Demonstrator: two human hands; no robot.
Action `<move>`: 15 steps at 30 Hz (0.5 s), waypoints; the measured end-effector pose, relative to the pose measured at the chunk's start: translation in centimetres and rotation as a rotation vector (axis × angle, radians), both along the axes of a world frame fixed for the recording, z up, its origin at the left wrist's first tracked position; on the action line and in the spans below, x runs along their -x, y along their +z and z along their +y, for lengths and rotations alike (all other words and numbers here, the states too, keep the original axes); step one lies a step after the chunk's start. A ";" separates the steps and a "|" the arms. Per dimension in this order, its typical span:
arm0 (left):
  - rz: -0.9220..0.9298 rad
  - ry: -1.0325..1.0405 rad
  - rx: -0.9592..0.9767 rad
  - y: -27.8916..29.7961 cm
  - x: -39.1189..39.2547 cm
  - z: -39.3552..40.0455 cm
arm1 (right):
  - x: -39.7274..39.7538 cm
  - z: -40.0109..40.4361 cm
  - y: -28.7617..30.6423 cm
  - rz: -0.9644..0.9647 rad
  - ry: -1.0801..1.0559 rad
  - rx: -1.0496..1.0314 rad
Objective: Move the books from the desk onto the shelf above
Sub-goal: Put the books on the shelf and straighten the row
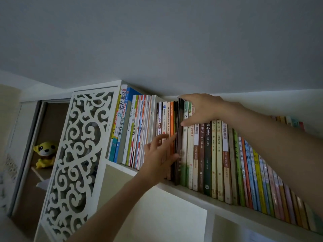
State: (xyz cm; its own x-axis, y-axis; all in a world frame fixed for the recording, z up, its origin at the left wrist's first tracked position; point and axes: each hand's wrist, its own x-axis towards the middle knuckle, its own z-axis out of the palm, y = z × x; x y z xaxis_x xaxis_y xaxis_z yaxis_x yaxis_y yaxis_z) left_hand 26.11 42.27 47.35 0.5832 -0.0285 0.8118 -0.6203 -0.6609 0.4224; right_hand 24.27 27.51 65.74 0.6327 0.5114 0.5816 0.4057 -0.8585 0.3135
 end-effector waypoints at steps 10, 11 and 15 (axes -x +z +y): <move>-0.134 0.181 0.032 0.7 -1.4 -0.8 | -0.6 0.5 -0.4 -0.047 -0.013 -0.042; -0.137 0.189 0.009 0.6 -1.5 -0.6 | -0.7 0.6 -0.2 -0.039 -0.010 -0.053; -0.220 0.216 -0.112 -0.4 -2.0 0.0 | -1.0 1.3 0.7 0.006 -0.015 -0.034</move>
